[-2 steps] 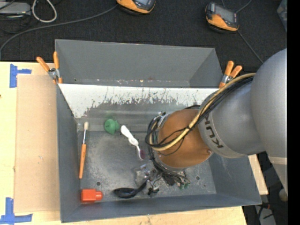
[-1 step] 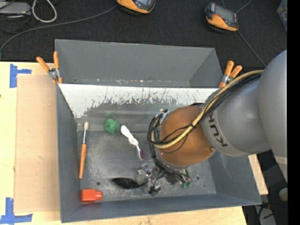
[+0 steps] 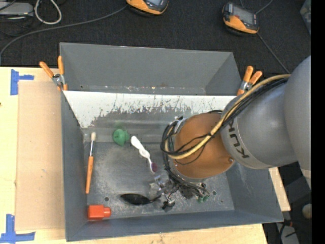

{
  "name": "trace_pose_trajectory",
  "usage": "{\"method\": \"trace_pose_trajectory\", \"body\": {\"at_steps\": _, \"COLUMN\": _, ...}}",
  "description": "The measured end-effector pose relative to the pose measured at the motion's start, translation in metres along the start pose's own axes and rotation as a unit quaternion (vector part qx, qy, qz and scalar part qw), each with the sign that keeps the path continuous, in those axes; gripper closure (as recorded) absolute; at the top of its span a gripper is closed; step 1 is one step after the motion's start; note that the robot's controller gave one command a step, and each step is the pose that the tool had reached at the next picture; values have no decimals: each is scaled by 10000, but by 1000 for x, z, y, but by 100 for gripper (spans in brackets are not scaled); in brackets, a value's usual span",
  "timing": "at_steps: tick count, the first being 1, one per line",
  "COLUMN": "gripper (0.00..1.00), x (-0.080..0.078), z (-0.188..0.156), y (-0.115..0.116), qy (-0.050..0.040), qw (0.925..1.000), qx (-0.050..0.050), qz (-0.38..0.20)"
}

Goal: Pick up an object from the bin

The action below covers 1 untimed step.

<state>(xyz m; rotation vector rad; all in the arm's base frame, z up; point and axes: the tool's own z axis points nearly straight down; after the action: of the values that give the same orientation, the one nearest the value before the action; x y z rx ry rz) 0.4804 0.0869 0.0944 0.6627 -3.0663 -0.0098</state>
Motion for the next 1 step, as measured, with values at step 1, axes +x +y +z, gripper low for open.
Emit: {"method": "trace_pose_trajectory", "body": {"at_steps": 1, "gripper": 100, "x": 0, "z": -13, "y": 1, "qy": 1, "qw": 10000, "qx": -2, "qz": 7}}
